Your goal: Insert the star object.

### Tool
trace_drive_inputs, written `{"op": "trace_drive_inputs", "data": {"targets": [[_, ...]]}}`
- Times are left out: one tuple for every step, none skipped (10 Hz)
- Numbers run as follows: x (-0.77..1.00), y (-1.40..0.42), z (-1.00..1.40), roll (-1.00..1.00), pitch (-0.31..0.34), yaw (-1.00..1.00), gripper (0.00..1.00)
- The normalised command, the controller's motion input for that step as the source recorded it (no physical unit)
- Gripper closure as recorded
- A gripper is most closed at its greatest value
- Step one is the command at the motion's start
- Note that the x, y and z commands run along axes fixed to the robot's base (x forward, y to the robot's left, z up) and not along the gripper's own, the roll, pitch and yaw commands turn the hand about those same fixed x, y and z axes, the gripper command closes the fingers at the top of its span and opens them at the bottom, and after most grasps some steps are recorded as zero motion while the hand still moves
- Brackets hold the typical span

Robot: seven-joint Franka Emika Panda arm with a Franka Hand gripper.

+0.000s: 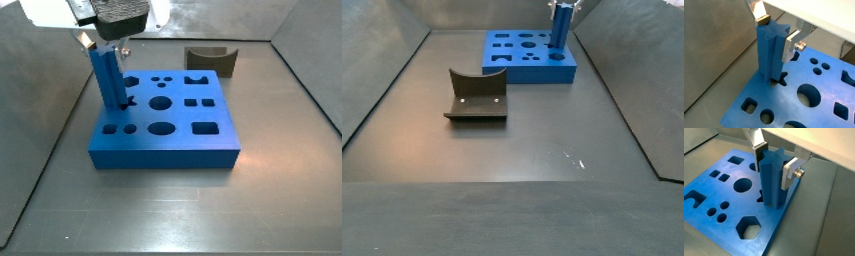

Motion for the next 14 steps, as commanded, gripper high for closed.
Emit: {"op": "trace_drive_inputs", "data": {"targets": [[0.56,0.0,-0.48,0.07,0.111,0.0,1.0],[0.59,-0.19,-0.43,0.1,0.123,0.0,1.0],[0.63,-0.11,-0.4,0.09,0.16,0.0,1.0],[0.52,0.0,-0.47,0.13,0.163,0.0,1.0],[0.43,0.01,-0.55,0.15,0.151,0.0,1.0],[0.15,0.07,-0.62,0.21,0.081,0.0,1.0],[-0.02,0.14,-0.67,0.19,0.023,0.0,1.0],[-0.27,0.15,-0.62,0.24,0.031,-0.07,1.0],[-0.23,0.08,-0.63,0.21,0.036,-0.11,1.0],[0.0,0.0,-0.73,0.16,0.0,-0.13,1.0],[-0.03,-0.09,-0.91,0.23,-0.026,-0.11,1.0],[-0.03,-0.11,-0.95,0.2,-0.059,-0.1,1.0],[-0.03,-0.13,-0.97,0.19,-0.06,-0.1,1.0],[-0.01,-0.17,-0.99,0.16,-0.089,-0.08,1.0]]}}
